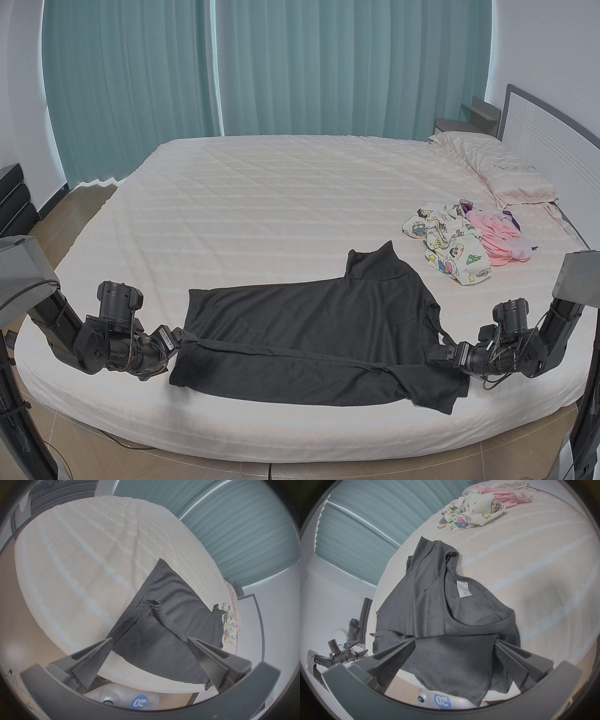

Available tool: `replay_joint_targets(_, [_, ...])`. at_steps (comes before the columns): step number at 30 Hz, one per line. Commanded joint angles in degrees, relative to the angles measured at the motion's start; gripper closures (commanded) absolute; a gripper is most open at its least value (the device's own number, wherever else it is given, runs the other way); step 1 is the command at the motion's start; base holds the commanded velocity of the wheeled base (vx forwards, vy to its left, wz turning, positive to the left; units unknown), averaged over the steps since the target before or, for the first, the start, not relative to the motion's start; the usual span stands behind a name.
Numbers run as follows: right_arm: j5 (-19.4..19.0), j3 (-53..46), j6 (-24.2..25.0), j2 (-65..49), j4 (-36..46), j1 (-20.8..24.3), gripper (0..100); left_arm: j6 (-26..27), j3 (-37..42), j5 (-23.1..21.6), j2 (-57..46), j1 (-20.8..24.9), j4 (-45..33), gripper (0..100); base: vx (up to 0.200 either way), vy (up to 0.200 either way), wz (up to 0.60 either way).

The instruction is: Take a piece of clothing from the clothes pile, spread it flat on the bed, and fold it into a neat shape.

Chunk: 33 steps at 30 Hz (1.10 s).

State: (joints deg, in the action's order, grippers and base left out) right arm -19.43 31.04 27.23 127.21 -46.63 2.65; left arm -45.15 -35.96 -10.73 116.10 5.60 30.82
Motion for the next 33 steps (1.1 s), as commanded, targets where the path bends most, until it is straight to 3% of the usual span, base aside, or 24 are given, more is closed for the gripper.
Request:
replay_joint_targets(1, [0.3, 0.6, 0.1, 2.7, -1.1, 0.1, 0, -0.1, 0.0, 0.0, 0.2, 0.0, 0.0, 0, 0.0, 0.0, 0.0])
replay_joint_targets(6, [0.4, 1.0, 0.0, 3.1, -1.2, -0.4, 0, -0.2, 0.0, 0.0, 0.3, 0.0, 0.0, 0, 0.0, 0.0, 0.0])
replay_joint_targets(7, [0.4, 1.0, 0.0, 3.5, -1.2, -0.4, 100, -0.8, 0.0, 0.0, 0.2, 0.0, 0.0, 0, 0.0, 0.0, 0.0])
replay_joint_targets(19, [0.2, 0.2, 0.8, 0.8, -1.9, -1.3, 100, -1.6, -1.0, 0.4, 0.3, -0.1, 0.1, 0, 0.0, 0.0, 0.0])
replay_joint_targets(33, [-0.1, 0.2, 0.9, -2.1, -2.8, -2.6, 100, -0.6, -11.3, 3.2, 7.9, -0.1, -0.4, 0, 0.0, 0.0, 0.0])
